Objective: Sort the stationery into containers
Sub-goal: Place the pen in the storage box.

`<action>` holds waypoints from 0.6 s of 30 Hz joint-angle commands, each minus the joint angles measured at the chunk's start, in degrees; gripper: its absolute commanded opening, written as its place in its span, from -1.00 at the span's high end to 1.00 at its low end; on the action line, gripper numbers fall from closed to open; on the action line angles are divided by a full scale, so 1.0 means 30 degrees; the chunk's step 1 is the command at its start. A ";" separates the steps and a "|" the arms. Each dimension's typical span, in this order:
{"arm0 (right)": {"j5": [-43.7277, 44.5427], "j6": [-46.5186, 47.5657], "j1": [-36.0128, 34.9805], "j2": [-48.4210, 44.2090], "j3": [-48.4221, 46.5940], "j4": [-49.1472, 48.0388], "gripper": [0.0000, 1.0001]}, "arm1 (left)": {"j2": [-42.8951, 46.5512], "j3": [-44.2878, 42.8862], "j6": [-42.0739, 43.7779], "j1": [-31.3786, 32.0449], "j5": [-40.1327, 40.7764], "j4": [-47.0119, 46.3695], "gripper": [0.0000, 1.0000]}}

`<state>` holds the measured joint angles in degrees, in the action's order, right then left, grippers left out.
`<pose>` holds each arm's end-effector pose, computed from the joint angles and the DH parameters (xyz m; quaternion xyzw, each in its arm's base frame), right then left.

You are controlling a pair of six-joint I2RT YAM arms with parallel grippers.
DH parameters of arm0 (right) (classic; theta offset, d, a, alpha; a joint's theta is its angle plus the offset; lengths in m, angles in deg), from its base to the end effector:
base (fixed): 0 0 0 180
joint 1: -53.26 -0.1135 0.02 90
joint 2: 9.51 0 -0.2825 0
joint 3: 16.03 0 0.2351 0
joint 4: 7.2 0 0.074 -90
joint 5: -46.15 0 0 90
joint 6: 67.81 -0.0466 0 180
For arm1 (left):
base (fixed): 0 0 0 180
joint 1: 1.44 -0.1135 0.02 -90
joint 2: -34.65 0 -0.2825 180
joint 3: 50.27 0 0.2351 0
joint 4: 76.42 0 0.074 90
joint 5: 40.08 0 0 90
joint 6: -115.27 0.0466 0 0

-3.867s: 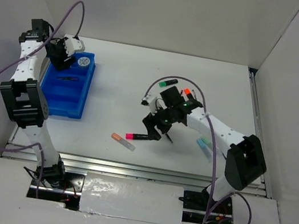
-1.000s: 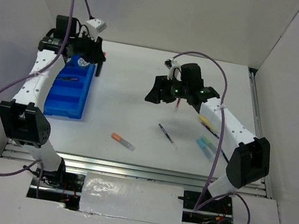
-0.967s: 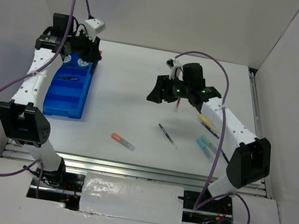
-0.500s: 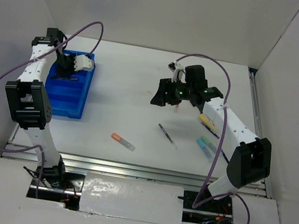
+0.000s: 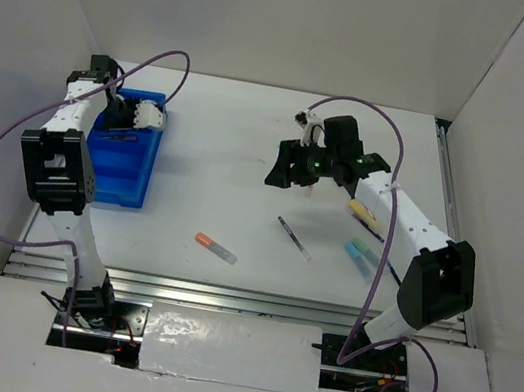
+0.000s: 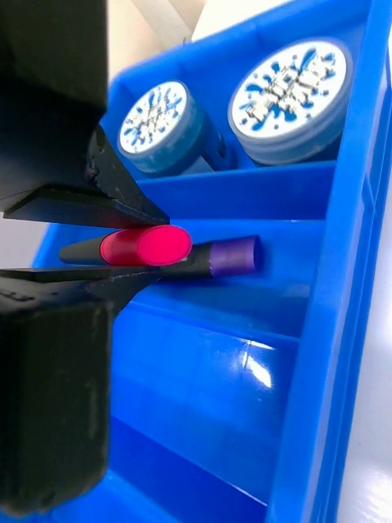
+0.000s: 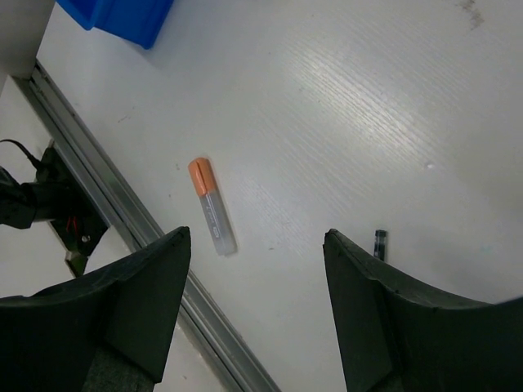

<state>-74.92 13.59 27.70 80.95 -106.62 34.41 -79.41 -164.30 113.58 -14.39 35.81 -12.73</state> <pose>0.2988 0.1696 0.3211 -0.2384 0.8526 0.3497 0.3067 0.4148 0.0837 0.2645 0.6128 0.7478 0.0985 0.2356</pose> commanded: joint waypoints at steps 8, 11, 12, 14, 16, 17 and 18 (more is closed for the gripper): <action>0.0571 0.0552 0.0171 0.0141 -0.0130 0.0373 -0.45 | -0.0389 -0.1076 -0.2157 0.0186 -0.0276 -0.1097 -0.11; 0.0630 0.0436 0.0288 0.0229 -0.0189 0.0345 -0.45 | -0.0242 -0.2044 -0.3710 0.0011 -0.0980 -0.1068 -0.58; 0.0630 0.0435 0.0317 0.0229 -0.0160 0.0344 -0.45 | -0.0271 -0.2453 -0.4237 0.0010 -0.1329 -0.0690 -0.59; 0.0717 0.0377 0.0376 0.0171 -0.0130 0.0315 -0.45 | -0.0532 -0.4347 -0.5958 -0.0078 -0.1944 0.0013 -0.56; 0.0834 0.0289 0.0610 0.0054 -0.0013 0.0198 -0.45 | -0.0826 -0.6197 -0.9170 0.0038 -0.3640 0.1268 -0.44; 0.0806 0.0231 0.0726 -0.0034 0.0045 0.0139 -0.45 | -0.0973 -0.7947 -1.0585 0.0184 -0.4314 0.1479 -0.36; 0.0806 0.0085 0.0902 -0.0063 0.0133 0.0081 -0.45 | -0.0945 -0.8486 -1.1992 0.0389 -0.4901 0.1424 -0.33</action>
<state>-73.08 14.29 29.10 81.23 -106.40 34.85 -82.26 -181.89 92.86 -14.13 30.30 -10.66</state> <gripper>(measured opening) 0.724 0.678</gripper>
